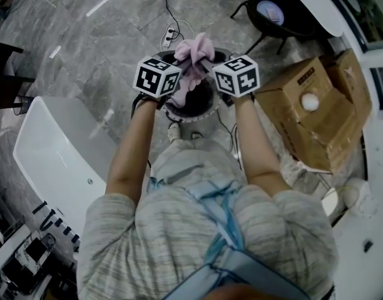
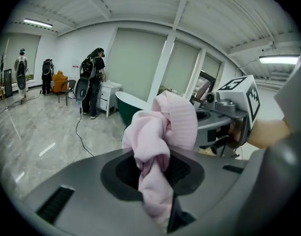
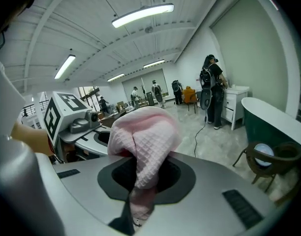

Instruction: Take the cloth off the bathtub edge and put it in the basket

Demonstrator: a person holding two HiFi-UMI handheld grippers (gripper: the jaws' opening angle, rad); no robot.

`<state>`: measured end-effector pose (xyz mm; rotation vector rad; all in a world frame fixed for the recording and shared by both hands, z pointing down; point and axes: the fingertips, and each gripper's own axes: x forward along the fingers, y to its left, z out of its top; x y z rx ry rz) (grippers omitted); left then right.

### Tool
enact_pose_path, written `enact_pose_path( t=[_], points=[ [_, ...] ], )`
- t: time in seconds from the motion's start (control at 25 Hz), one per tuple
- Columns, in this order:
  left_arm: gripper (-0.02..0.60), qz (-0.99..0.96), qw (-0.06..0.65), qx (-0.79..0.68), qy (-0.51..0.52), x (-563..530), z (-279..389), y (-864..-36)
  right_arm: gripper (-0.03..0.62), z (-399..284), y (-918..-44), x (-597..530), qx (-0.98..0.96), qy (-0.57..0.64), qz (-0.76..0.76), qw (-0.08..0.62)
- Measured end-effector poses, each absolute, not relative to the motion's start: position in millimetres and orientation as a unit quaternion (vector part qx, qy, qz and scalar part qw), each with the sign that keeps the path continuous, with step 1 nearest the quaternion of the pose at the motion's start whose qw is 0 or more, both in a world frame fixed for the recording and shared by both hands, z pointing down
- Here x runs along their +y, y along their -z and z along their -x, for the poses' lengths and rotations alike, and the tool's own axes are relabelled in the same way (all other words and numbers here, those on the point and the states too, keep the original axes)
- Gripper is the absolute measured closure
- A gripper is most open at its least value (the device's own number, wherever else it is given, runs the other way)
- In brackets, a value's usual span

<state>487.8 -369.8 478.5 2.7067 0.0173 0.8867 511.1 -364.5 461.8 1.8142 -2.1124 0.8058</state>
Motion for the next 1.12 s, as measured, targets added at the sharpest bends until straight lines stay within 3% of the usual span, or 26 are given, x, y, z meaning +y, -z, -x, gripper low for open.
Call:
enact_pose_path(
  t=[0.44,0.52,0.64,0.84,1.12],
  points=[
    [0.486,-0.882,0.045,0.011,-0.470,-371,-456,-562,0.536,-511,-543,-347,-0.699,-0.306,-0.573,0.299],
    [0.485,-0.865,0.033,0.013,-0.500,-372,-445,-578,0.493,-517,-553,-340,-0.685,-0.310,-0.568,0.335],
    [0.482,-0.842,0.028,0.020,-0.538,-367,-430,-599,0.491,-524,-561,-332,-0.667,-0.312,-0.561,0.379],
    [0.474,-0.809,0.014,0.039,-0.587,-357,-416,-623,0.476,-511,-561,-328,-0.678,-0.340,-0.543,0.359],
    [0.474,-0.850,-0.001,0.016,-0.526,-374,-448,-585,0.476,-525,-556,-335,-0.678,-0.314,-0.563,0.354]
  ],
)
